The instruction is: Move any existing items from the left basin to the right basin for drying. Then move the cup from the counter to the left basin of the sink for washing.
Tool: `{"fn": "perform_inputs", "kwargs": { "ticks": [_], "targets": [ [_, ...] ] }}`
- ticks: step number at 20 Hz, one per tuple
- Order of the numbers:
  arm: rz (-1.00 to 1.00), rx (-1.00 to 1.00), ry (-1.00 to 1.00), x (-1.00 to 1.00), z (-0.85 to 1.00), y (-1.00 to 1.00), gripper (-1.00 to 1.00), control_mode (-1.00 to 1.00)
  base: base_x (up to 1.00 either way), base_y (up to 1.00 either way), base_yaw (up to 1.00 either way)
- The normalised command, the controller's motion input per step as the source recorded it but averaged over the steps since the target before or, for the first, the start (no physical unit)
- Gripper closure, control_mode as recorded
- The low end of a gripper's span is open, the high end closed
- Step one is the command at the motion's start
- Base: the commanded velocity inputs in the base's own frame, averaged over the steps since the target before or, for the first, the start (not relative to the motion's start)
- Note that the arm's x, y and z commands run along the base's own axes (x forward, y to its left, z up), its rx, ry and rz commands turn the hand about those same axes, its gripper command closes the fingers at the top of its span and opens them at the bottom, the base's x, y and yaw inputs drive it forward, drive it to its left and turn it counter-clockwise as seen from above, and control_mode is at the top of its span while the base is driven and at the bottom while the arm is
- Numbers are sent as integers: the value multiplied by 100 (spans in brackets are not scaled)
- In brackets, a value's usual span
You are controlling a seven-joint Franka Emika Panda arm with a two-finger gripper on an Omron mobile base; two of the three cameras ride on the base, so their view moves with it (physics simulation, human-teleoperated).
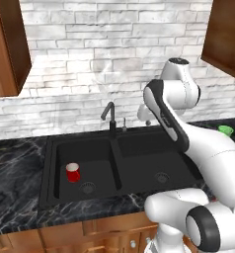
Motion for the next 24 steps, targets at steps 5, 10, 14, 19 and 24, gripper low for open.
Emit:
{"fn": "perform_inputs", "kwargs": {
  "ticks": [5, 10, 14, 19, 24],
  "targets": [
    [0, 0, 2, -20, -26, 43, -100, -100, 0, 0, 0],
    [0, 0, 10, -6, -29, 50, -100, -100, 0, 0, 0],
    [0, -3, 6, 0, -23, 55, -100, -100, 0, 0, 0],
    [1, -1, 4, -4, -21, 34, -100, -100, 0, 0, 0],
    [3, 0, 1, -5, -17, 20, -100, -100, 0, 0, 0]
  ]
}}
